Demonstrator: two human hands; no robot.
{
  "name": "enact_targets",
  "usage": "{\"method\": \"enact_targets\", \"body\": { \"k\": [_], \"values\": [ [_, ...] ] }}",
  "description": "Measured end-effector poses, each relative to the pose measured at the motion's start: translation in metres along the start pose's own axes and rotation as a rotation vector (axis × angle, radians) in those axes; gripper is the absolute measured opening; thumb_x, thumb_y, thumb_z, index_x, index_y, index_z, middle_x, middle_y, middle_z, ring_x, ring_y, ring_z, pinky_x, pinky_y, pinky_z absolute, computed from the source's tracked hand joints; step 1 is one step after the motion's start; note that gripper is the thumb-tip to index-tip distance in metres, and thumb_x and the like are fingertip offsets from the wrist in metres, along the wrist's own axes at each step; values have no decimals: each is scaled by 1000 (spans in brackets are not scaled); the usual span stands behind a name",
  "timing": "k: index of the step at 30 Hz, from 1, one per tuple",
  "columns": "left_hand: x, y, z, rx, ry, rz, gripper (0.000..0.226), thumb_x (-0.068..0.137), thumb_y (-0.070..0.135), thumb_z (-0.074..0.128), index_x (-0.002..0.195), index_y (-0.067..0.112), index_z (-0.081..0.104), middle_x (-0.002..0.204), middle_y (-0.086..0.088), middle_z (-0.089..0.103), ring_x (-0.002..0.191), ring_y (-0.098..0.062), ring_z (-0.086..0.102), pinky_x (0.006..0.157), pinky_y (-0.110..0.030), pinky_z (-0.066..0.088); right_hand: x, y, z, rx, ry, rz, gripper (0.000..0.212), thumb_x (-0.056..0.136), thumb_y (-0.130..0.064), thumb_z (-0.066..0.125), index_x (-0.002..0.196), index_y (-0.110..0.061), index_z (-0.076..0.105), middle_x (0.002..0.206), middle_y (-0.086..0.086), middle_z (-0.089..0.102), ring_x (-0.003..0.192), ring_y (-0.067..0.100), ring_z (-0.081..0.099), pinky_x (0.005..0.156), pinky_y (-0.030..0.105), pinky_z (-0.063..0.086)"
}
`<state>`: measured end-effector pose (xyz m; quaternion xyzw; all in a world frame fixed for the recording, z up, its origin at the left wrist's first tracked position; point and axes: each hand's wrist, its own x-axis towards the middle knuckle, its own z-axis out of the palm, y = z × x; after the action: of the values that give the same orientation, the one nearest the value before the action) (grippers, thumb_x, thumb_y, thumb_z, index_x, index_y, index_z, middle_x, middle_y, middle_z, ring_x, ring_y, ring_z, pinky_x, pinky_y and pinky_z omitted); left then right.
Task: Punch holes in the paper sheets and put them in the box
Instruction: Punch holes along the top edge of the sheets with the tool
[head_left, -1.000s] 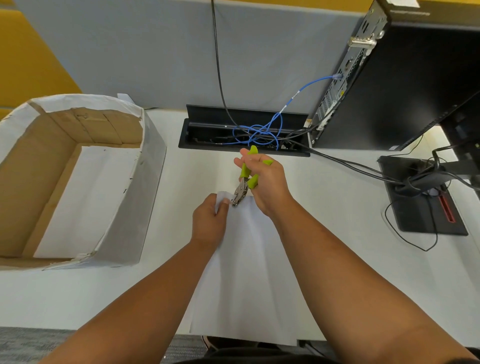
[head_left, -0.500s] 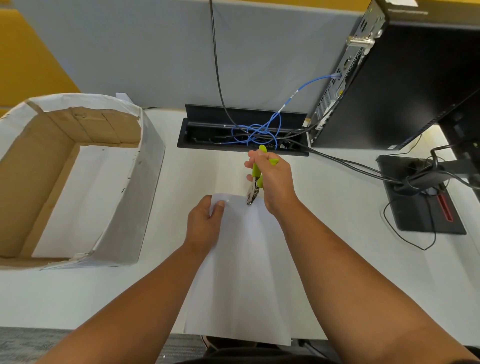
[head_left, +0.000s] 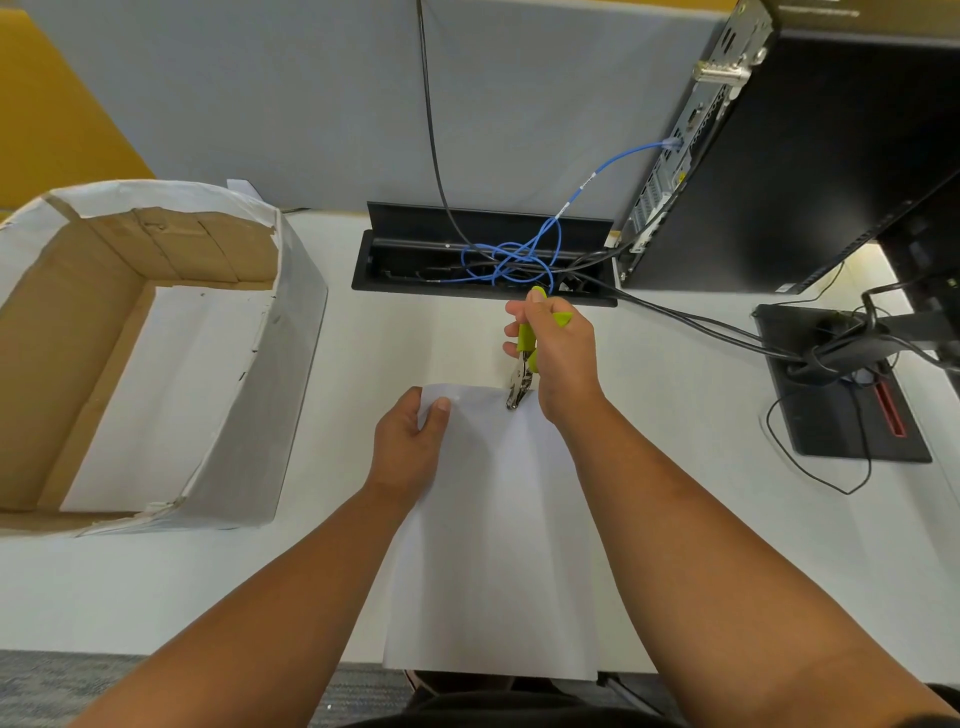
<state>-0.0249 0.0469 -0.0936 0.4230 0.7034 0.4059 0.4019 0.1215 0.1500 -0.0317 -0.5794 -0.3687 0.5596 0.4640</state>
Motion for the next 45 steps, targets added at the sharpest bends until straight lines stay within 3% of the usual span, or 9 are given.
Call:
{"method": "enact_targets", "body": {
  "k": [5,10,15,19,29,36,42,45],
  "values": [
    [-2,-1,0,-26,-18,-6,24,97,38,52,99,15,60,93,-3,64,88,-21,61,82,-37,54,-1,-1,0,4,-1,-8,25,97,-34,56,83,-17,67,99,11,72,82,18,65,84,46,59],
    [-6,-7,4,-57,-28,-27,32,96,39,53,100,9,59,95,-12,63,91,-30,60,83,-43,54,-4,3,1,21,22,-43,18,98,-29,55,89,-14,58,95,12,71,73,17,62,75,46,61],
    [-12,-4,8,-82,-28,-38,24,96,38,52,100,17,61,95,-3,65,89,-20,62,83,-37,54,-5,5,-1,52,39,-81,11,97,-24,55,99,-18,46,91,16,70,68,20,62,70,47,61],
    [-14,-4,9,-114,-28,-41,23,97,36,52,99,15,61,95,-4,65,88,-19,62,82,-37,54,-7,6,-3,58,24,-97,18,98,-23,53,116,-26,50,90,13,70,70,20,63,70,42,62],
    [-17,-7,13,-168,-40,-30,10,97,32,53,91,34,61,91,11,67,79,4,61,75,-21,53,-7,11,-6,63,17,-48,13,98,-24,53,106,-26,64,86,10,67,71,19,59,72,41,61],
    [-17,-11,13,-167,-44,-41,10,97,33,54,94,31,63,94,9,67,86,-5,63,79,-25,53,-5,16,-6,64,32,-43,15,98,-23,53,96,-21,68,78,7,63,69,19,57,72,41,61],
    [-16,-13,12,-153,-36,-43,14,97,33,53,99,24,64,96,6,67,88,-7,63,78,-25,54,-3,19,-6,66,24,-43,16,98,-23,53,101,-18,68,78,7,63,69,20,57,72,43,61],
    [-15,-12,12,-155,-42,-49,10,97,33,53,97,30,63,96,9,67,89,-6,62,76,-22,52,-3,20,-6,70,24,-42,17,98,-23,53,102,-16,68,78,7,63,69,20,57,71,41,61]
  ]
}}
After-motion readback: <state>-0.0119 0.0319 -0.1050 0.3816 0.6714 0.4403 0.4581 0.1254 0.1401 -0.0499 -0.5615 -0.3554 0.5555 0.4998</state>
